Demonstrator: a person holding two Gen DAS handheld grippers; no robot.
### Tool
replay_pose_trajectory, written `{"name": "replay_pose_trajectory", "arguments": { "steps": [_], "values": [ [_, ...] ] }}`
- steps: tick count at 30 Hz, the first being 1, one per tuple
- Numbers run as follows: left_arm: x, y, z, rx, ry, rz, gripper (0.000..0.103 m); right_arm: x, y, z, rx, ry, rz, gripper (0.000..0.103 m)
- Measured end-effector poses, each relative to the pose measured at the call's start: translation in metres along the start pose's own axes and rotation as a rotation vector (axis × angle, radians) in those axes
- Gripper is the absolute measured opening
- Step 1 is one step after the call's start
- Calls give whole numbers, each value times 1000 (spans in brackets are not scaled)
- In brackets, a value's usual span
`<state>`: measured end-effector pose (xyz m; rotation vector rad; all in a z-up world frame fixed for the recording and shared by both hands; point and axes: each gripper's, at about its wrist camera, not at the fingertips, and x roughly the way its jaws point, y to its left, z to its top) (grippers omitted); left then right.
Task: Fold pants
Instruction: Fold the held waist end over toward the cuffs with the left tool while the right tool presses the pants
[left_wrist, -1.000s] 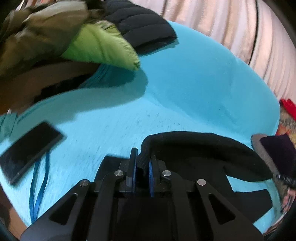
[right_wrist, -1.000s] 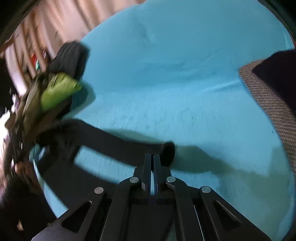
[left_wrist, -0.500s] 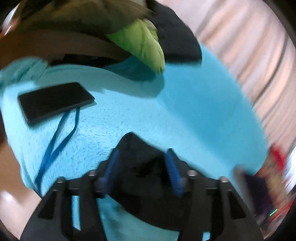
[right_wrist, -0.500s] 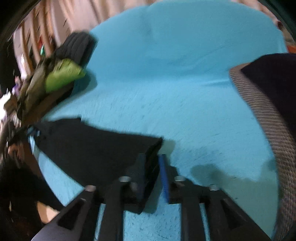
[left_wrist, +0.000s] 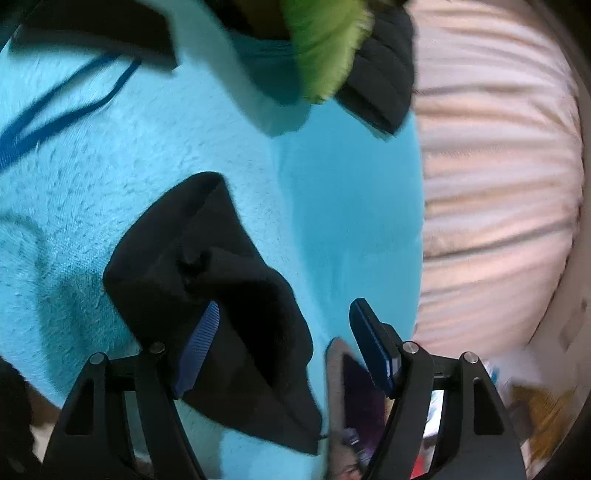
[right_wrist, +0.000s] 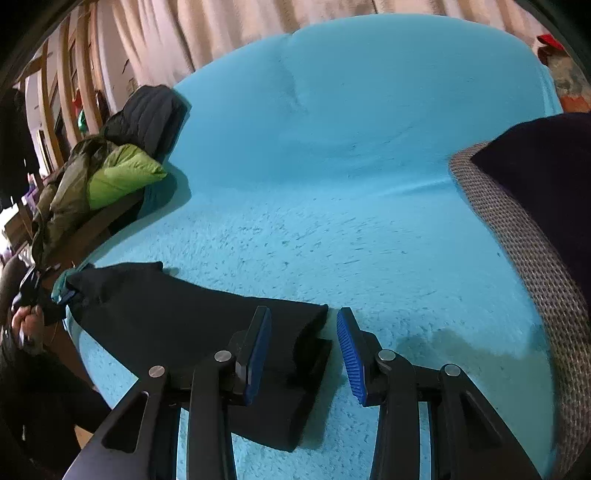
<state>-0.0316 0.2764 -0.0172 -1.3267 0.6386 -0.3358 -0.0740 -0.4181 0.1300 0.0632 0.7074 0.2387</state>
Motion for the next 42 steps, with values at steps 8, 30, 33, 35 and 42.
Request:
{"name": "replay_pose_trajectory", "arguments": {
  "steps": [8,30,33,35,42],
  "values": [
    [5,12,4,-136,-19,4,65,4,3,1,-14,4,-6,39],
    [6,22,7,-277,10,79,16,-7,-1,3,30,-24,-15,40],
    [4,17,4,-236,18,88,12,-24,-10,1,130,-76,38,43],
    [2,18,3,-231,33,81,12,-35,-17,-4,218,-109,94,55],
    [-3,32,-2,-304,42,68,28,-46,-21,-16,369,-133,195,58]
  ]
}}
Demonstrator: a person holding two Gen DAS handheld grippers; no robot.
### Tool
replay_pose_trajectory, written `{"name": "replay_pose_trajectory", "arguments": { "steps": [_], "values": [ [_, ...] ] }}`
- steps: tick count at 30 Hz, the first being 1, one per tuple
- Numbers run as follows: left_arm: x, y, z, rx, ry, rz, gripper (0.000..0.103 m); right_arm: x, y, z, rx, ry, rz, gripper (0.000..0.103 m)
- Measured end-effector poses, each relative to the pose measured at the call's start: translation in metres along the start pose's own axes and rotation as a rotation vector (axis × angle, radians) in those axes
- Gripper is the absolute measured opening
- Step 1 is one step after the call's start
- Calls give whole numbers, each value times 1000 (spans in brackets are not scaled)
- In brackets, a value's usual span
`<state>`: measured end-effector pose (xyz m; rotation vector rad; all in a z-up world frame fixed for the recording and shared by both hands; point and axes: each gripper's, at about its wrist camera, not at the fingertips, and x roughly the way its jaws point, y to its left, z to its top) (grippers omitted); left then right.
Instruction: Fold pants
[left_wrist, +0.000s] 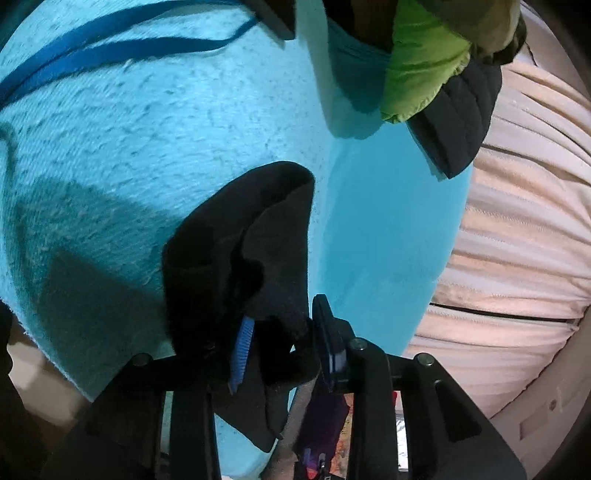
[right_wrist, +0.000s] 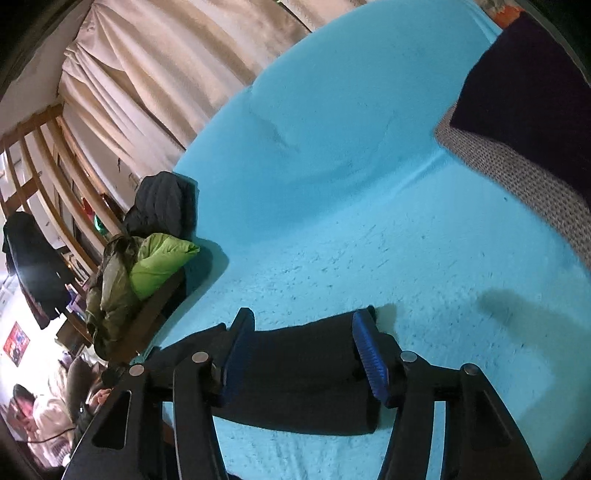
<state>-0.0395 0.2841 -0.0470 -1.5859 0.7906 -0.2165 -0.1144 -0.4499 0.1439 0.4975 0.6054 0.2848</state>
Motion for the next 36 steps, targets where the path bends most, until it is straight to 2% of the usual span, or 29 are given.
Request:
{"name": "replay_pose_trajectory", "arguments": {
  "steps": [7,12,15,20,23,25,28,30,33,36],
  "values": [
    [2,-3,-2,-32,22,-22,28,18,20,-8,-87,78,-19,58],
    [7,-7,-10,-79,51,-35,37,19,25,-10,-93,82,-18,58],
    [10,-14,-16,-77,72,-34,43,17,25,-10,-93,78,-16,58],
    [11,-24,-14,-61,62,-57,43,17,25,-9,-88,75,-15,58],
    [10,-37,-15,1,60,-62,42,17,25,-9,-90,76,-12,58],
    [8,-41,-13,29,42,-51,40,18,26,-8,-91,78,-10,58],
    [6,-42,-12,57,21,-24,31,19,28,-7,-96,81,-4,58],
    [7,-39,-11,59,27,-16,18,19,27,-7,-96,81,-4,58],
    [9,-34,-9,59,34,-8,6,18,28,-6,-96,80,-6,58],
    [8,-34,-9,86,30,-5,5,18,26,-6,-94,81,-14,58]
  ]
}}
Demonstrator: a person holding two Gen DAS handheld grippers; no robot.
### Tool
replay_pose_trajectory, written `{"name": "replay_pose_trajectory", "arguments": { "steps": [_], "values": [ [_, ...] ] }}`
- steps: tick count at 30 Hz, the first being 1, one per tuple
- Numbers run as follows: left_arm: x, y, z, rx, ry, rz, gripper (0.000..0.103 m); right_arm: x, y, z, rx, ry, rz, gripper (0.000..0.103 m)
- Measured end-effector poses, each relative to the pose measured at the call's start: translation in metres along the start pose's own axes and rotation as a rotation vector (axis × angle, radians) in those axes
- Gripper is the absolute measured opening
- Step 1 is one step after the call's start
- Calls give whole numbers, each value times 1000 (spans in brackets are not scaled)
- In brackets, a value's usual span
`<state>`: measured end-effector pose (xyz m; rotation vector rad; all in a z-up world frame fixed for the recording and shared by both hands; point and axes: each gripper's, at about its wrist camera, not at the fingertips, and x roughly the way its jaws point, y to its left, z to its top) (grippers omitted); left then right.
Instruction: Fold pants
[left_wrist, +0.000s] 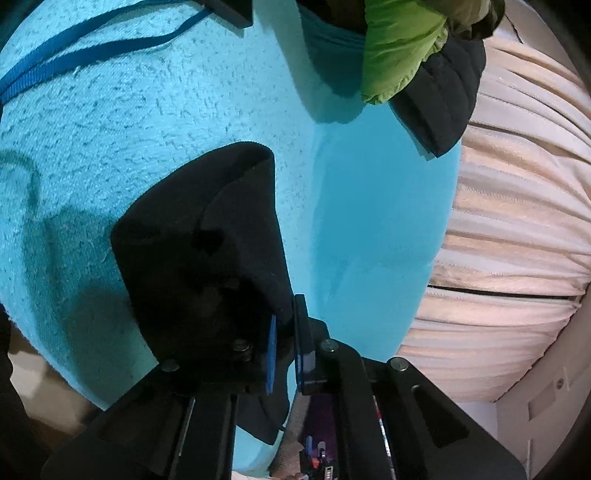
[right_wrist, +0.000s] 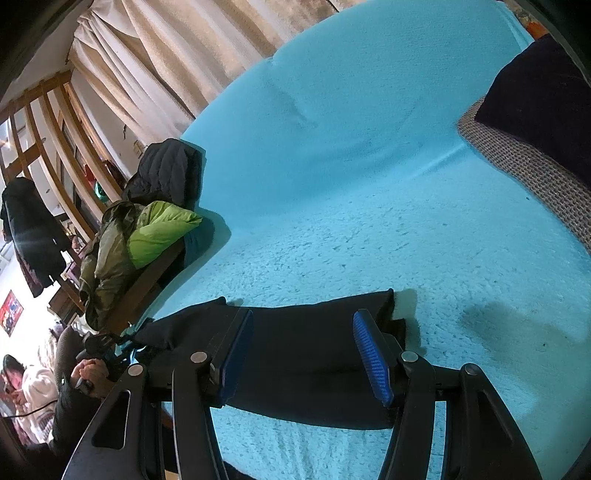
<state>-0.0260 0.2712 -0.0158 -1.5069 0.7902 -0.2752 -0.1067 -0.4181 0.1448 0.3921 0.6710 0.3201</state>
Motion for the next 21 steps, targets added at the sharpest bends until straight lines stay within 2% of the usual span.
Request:
{"name": "replay_pose_trajectory", "arguments": {
  "steps": [2,3,4,7,9,12,15,17,19,21],
  "values": [
    [-1,-10,-1,83,-5,10,4,-2,-6,0,31,-1,8,58],
    [-1,-24,-4,191,-10,29,4,-5,-11,-1,67,-4,23,59],
    [-2,-41,-9,322,-23,59,4,-7,-17,-1,112,-8,41,64],
    [-2,-86,-41,713,-91,194,4,-10,-50,-5,333,-15,149,67],
    [2,-98,-55,820,-85,201,4,-2,-75,-14,505,20,244,67],
    [8,-100,-63,865,-93,235,4,17,-93,-24,651,95,284,67],
    [4,-86,-52,791,-101,248,4,32,-89,-25,656,168,286,67],
    [1,-81,-48,755,-103,245,4,42,-83,-26,627,215,257,67],
    [1,-81,-48,762,-110,255,4,54,-82,-29,623,258,176,67],
    [3,-82,-52,777,-119,263,4,64,-84,-30,636,270,144,67]
  ]
}}
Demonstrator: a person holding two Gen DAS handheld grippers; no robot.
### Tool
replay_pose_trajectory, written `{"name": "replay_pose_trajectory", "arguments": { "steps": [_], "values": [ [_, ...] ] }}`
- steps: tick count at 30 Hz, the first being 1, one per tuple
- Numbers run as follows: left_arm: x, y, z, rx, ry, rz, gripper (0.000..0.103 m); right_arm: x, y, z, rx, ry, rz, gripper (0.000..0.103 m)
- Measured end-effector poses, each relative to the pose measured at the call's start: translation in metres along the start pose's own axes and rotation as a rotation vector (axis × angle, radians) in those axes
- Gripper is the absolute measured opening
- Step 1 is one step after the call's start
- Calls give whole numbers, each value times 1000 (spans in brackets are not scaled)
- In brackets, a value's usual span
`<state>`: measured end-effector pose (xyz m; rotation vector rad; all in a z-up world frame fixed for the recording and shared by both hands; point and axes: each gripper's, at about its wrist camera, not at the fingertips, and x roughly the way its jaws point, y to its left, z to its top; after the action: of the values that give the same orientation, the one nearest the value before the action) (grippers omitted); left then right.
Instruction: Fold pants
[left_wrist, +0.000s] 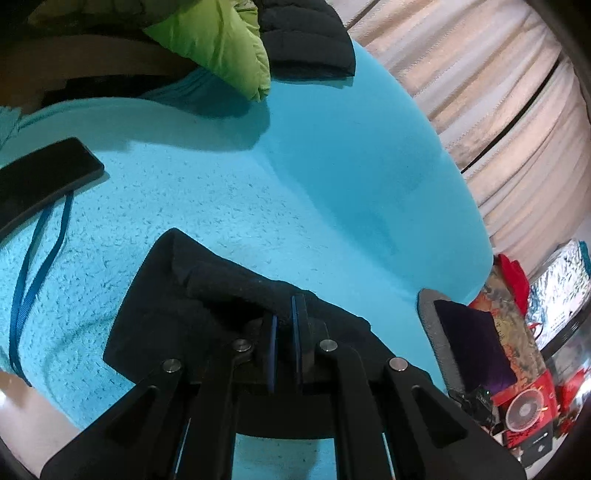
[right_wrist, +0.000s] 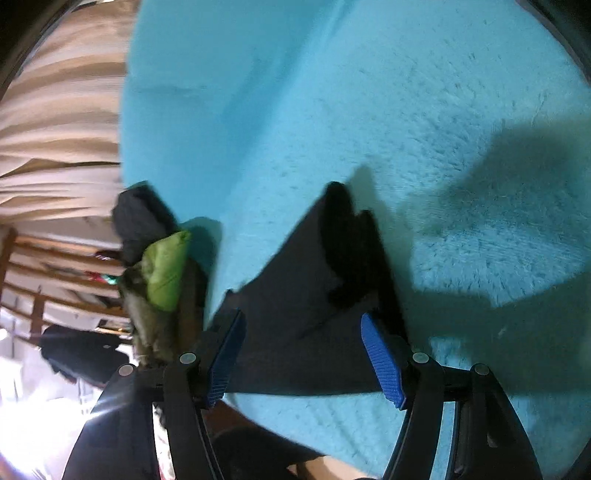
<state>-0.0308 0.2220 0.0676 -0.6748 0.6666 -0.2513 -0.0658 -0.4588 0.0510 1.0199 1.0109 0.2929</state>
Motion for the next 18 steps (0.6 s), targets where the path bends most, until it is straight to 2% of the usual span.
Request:
{"name": "replay_pose_trajectory", "arguments": {
  "steps": [1,3,4,5,6,8,10,12,14,17,18],
  "values": [
    [1,-2,-1,7,-3,8,4,4,1,2,-4,-3,-4,65],
    [2,-2,-1,17,-4,24,4,10,7,4,-37,-1,-42,49],
    [3,-2,0,18,-2,30,4,14,11,4,-63,6,-80,10],
    [5,-2,2,19,-1,37,4,18,17,2,-107,18,-116,3],
    [8,-5,8,39,5,48,4,18,24,1,-145,-1,-127,3],
    [6,-16,26,91,-1,33,4,5,49,-3,-261,-80,-94,3],
    [-10,-31,41,143,-47,-24,4,-14,67,-8,-341,-162,-29,3],
    [-31,-41,44,199,-104,-76,4,-23,66,-11,-342,-170,-22,3],
    [-29,-21,32,136,-47,-57,4,-17,47,-12,-283,-96,-79,3],
    [-1,34,-4,-70,129,30,4,-9,27,-18,-231,-15,-135,3],
    [3,46,-13,-110,154,42,4,-9,27,-19,-234,-4,-140,3]
  ]
}}
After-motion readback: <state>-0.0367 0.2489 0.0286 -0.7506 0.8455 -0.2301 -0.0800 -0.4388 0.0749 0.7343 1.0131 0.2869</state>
